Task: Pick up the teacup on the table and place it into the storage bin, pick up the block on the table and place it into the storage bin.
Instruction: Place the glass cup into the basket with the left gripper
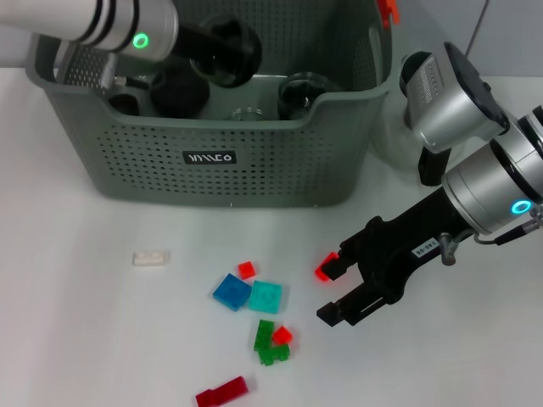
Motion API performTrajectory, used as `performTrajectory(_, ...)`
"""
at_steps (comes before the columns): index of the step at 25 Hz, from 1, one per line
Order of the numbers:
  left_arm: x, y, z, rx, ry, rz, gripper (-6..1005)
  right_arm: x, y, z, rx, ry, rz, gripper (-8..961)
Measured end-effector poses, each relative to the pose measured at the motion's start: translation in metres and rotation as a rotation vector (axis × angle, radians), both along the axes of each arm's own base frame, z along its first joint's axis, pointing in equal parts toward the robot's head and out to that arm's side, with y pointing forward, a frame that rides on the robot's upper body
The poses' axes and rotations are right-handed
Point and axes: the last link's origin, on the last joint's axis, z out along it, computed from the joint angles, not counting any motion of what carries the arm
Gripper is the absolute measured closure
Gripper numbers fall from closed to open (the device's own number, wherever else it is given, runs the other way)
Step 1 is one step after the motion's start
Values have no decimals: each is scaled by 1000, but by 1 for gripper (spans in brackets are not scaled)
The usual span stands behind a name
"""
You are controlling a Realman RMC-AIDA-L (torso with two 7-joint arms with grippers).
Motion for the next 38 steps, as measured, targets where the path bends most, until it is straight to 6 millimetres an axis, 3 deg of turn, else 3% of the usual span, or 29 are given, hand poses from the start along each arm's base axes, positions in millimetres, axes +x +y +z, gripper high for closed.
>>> performTrajectory(16,-1,0,-27,32,166,-30,939,1,0,-1,4,-2,0,190)
performTrajectory(38,9,-2,-34,17,218,-81,888,1,1,-1,8,5,5,189)
